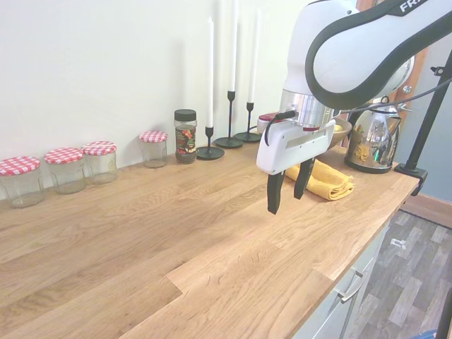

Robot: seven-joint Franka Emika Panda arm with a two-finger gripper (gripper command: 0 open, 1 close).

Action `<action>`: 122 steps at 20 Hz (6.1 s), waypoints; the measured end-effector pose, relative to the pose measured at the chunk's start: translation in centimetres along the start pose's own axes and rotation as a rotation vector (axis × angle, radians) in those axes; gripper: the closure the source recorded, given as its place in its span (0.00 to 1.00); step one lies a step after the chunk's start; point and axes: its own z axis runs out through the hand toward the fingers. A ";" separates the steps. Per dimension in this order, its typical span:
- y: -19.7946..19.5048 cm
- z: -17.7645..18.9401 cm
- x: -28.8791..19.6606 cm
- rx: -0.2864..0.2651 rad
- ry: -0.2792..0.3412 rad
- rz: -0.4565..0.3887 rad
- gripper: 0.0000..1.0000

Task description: Wipe the counter

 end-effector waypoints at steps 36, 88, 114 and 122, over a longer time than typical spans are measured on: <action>14.5 5.2 16.1 -0.051 0.236 0.394 0.00; 9.0 4.9 17.1 0.051 0.131 0.274 1.00; -14.3 5.1 -9.1 0.009 0.235 -0.136 1.00; -16.6 5.3 -17.1 -0.005 0.286 -0.244 1.00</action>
